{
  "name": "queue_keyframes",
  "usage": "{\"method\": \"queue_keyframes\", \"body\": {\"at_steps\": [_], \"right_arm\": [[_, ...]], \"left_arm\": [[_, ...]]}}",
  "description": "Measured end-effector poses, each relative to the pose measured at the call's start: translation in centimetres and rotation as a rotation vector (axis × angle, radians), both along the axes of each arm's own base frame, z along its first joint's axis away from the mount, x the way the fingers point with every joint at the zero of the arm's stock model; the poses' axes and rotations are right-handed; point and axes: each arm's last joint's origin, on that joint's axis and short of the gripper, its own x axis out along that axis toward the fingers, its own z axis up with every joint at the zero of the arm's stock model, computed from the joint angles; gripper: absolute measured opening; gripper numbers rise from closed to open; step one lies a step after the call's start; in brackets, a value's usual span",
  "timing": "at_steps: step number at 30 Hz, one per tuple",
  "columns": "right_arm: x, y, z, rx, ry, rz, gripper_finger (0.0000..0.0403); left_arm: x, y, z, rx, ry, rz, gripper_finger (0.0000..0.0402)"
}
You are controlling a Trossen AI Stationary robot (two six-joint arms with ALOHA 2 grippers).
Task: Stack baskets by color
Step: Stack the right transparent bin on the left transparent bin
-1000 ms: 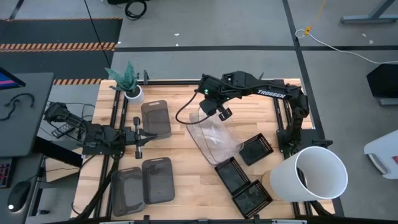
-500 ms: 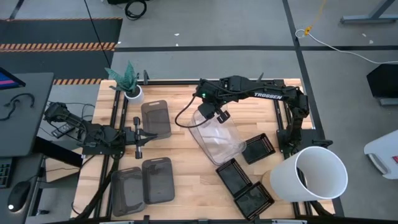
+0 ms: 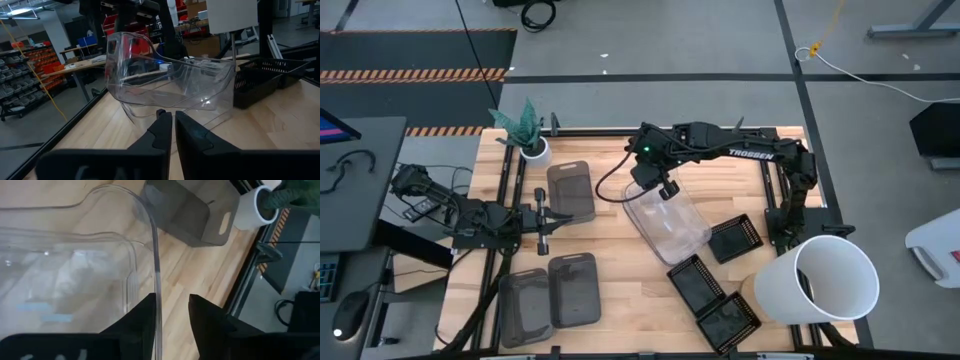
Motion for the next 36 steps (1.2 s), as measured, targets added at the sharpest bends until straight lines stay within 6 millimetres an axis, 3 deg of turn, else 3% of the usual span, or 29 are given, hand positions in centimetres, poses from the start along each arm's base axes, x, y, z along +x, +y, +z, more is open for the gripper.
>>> {"method": "queue_keyframes", "body": {"at_steps": [11, 15, 25, 36], "right_arm": [[0.0, 1.2, 0.1, -0.143, 0.024, -0.116, 0.0122], [-0.1, 1.1, 0.1, -0.113, 0.025, -0.109, 0.012], [-0.1, -2.5, 0.3, -0.018, -0.055, -0.211, 0.0118], [-0.6, -4.7, 0.3, 0.091, -0.074, -0.171, 0.0091]], "left_arm": [[0.0, 0.0, 0.0, 0.0, 0.0, 0.0, 0.0032], [0.0, 0.0, 0.0, 0.0, 0.0, 0.0, 0.0028], [0.0, 0.0, 0.0, 0.0, 0.0, 0.0, 0.0035], [0.0, 0.0, 0.0, 0.0, 0.0, 0.0, 0.0033]]}}
